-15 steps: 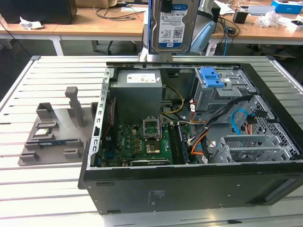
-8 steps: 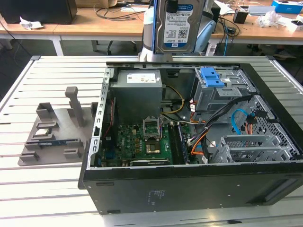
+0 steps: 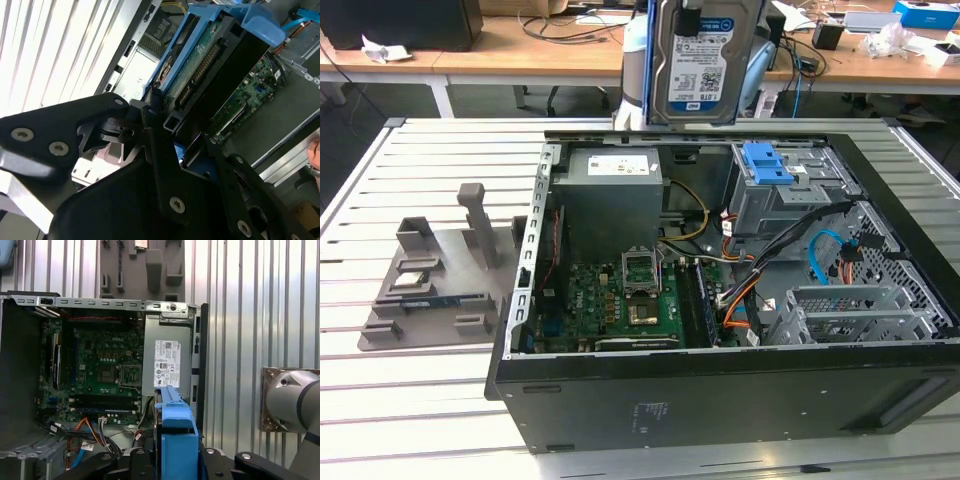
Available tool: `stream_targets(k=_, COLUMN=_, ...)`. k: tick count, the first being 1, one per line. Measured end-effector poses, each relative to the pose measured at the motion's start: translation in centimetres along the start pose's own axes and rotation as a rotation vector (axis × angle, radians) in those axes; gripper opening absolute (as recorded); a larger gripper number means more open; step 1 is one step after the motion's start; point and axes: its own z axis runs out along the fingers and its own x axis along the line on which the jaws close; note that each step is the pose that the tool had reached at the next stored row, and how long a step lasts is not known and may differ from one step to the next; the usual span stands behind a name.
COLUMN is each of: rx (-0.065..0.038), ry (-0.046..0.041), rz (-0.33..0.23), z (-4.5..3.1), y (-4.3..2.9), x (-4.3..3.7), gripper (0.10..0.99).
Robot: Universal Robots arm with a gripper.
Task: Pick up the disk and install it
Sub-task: 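Pick up the disk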
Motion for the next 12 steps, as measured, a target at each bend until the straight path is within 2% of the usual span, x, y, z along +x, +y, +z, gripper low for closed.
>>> stream_targets(k=5, rx=0.0, ry=0.0, rz=0.0, z=0.0, y=0.05, x=1.96, gripper=0.365)
stream_targets(k=12, rx=0.0, ry=0.0, rz=0.0, z=-0.01, y=0.09, x=3.52, gripper=0.365)
